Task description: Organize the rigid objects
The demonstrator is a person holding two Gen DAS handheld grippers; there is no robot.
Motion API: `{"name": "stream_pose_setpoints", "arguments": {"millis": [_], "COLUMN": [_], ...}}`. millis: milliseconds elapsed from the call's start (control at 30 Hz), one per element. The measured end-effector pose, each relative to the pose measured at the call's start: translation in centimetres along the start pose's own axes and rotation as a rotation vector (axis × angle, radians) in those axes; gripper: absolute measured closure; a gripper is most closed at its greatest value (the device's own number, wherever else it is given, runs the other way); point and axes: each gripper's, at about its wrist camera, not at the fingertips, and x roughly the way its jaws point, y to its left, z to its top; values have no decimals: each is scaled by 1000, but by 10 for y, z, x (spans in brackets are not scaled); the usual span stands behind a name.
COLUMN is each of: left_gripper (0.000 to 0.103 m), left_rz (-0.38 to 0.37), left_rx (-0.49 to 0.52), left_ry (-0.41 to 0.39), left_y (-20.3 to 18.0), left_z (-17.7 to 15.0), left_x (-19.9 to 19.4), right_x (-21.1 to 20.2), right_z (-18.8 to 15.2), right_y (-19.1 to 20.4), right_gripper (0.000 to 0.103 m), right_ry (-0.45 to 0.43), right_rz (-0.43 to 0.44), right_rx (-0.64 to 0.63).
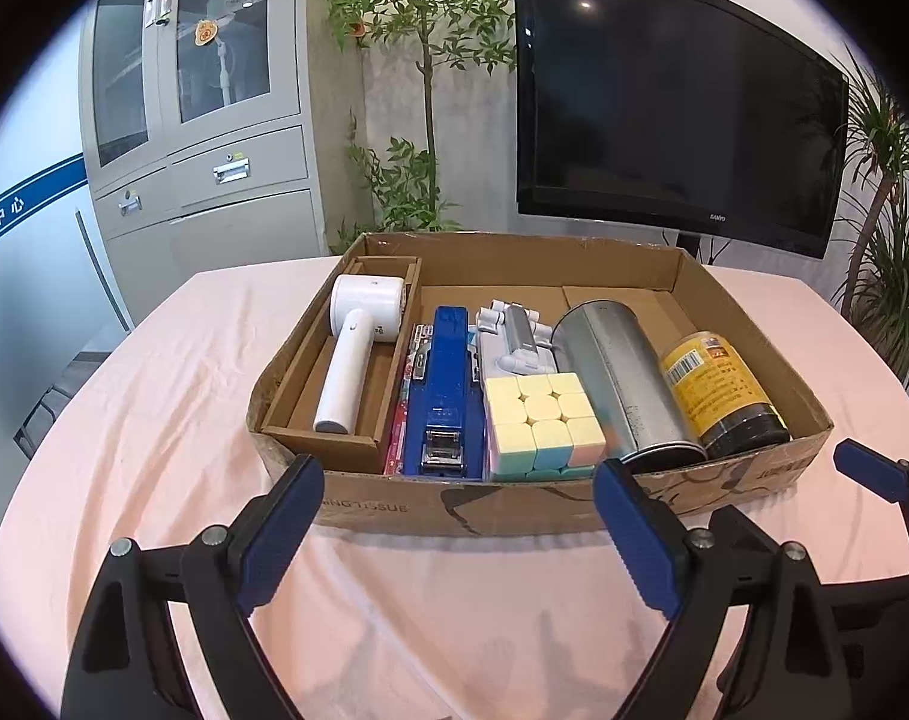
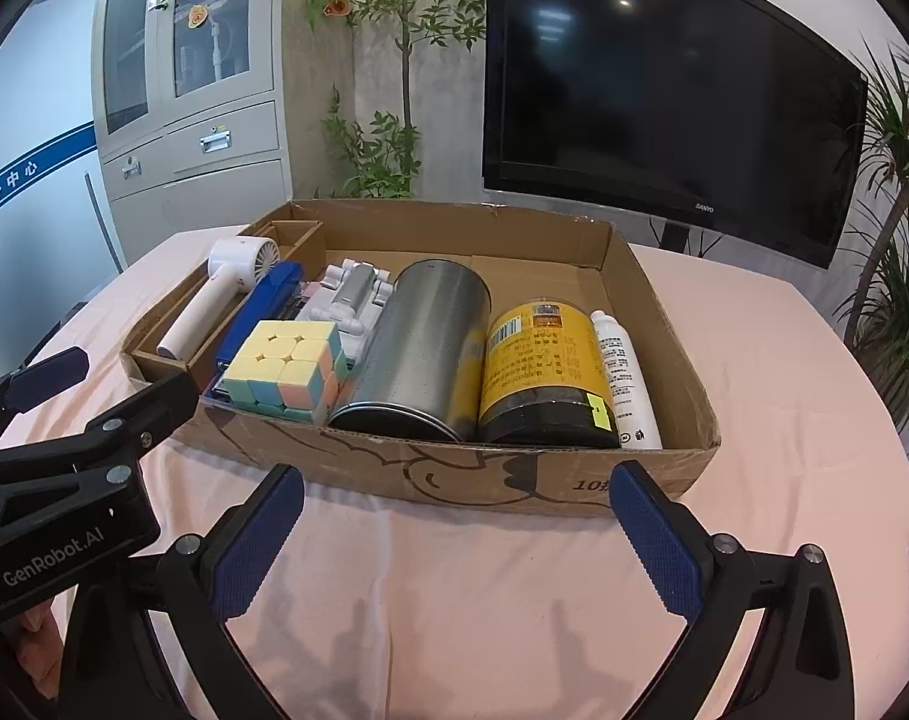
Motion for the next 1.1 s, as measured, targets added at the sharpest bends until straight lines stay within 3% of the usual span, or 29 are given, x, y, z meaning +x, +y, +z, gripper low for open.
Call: {"name": "stream_pose_setpoints", "arguments": {"millis": [1100], "left_gripper": [12], "left_rz": [-29], "left_rx": [-3], "left_ry": [22], "left_y": [-3], "left_z": [0], "left_x": [21], "right_x": [25], "right_z": [1], "right_y": [-8], "right_gripper": [1], "right_ry": [26], "right_rz": [-4], "right_rx": [5]}}
